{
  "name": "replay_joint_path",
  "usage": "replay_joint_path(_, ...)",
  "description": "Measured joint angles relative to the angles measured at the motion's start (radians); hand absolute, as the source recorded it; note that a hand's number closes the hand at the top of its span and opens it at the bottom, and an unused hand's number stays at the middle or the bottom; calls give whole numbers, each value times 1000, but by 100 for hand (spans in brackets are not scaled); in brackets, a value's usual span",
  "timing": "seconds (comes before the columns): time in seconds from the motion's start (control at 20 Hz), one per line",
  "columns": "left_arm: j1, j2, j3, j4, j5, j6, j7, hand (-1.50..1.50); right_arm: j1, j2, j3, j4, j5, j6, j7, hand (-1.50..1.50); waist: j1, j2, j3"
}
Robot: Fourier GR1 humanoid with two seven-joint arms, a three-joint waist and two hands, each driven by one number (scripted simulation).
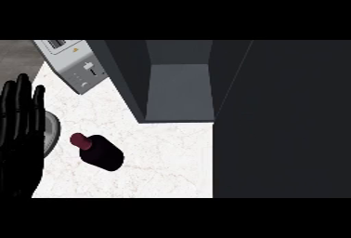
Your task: Pick up the wine, place it into the cabinet and close the cabinet
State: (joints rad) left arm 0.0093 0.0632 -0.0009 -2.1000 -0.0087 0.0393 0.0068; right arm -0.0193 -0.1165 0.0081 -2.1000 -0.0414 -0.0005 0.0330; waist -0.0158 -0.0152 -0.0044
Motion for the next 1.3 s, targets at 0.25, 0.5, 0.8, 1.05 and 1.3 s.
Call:
replay_joint_path(0.25, 68, 6, -4, -41, 8, -36, -21, -150, 86, 7, 7, -68, 13, 21, -16, -150, 11, 10, 3)
replay_joint_path(0.5, 178, -35, -26, -90, 120, -49, 40, -150, 131, -11, 81, -161, -37, 85, 75, -150, 18, 10, 4)
replay_joint_path(0.8, 218, -49, -46, -235, 179, -13, 193, -150, 107, -37, 102, -333, -90, 79, 287, -150, 18, 12, 4)
replay_joint_path(1.05, 213, -57, -95, -319, 145, 48, 299, -150, 11, -42, 117, -356, -85, 36, 426, -150, 17, 13, 4)
replay_joint_path(1.3, 191, -58, -142, -352, 91, 103, 386, -150, -86, -53, 104, -371, -82, 2, 537, -150, 16, 13, 4)
